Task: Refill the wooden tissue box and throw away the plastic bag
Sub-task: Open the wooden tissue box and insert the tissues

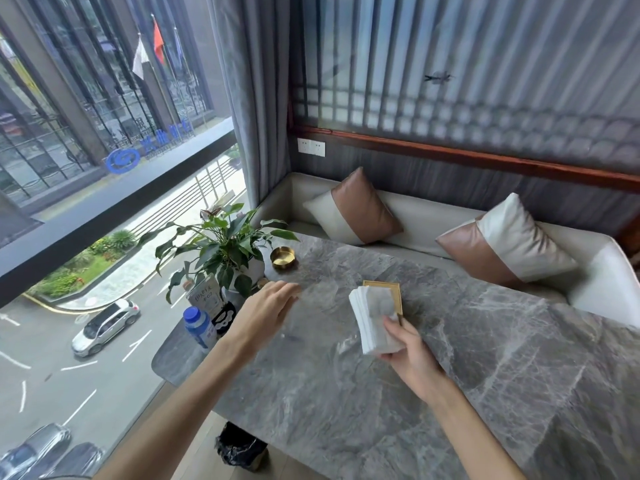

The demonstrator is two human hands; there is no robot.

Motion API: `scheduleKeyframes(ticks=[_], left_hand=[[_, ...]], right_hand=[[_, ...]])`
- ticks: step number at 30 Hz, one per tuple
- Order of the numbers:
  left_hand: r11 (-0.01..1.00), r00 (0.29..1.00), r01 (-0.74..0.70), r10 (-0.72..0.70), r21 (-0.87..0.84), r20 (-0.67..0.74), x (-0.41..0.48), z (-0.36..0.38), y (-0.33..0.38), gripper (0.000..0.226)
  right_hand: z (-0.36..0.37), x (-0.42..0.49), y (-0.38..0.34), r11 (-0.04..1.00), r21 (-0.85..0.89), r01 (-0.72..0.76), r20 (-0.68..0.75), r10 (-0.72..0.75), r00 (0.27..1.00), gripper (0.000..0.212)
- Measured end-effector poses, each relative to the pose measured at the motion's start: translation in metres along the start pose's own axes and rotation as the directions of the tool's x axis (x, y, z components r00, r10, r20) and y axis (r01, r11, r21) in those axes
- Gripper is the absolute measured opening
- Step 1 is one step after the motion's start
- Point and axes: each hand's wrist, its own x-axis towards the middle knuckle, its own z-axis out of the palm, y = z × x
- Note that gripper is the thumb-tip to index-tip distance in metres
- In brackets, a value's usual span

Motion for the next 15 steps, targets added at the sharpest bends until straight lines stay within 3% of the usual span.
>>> scheduleKeyframes(ticks=[5, 8, 15], left_hand=[[0.993, 0.991, -0.113, 0.116, 0.043, -0.063, -0.011, 0.01, 0.009, 0.017], [0.999, 1.0, -0.027, 0.027, -0.023, 0.007, -0.028, 0.038, 0.001, 0.014], [0.997, 0.956, 0.078, -0.08, 0.017, 0.281, -0.053, 0.119, -0.022, 0.028]], right_hand=[[-0.026, 0.018, 0.001, 0.991, -0.12, 0.056, -0.151, -0.074, 0.986, 0.038], [-0.058, 0.029, 0.019, 0.982, -0.191, -0.002, -0.251, -0.047, 0.967, 0.028], [-0.12, 0.062, 0.06, 0.951, -0.237, -0.2, -0.437, 0.079, 0.896, 0.039]])
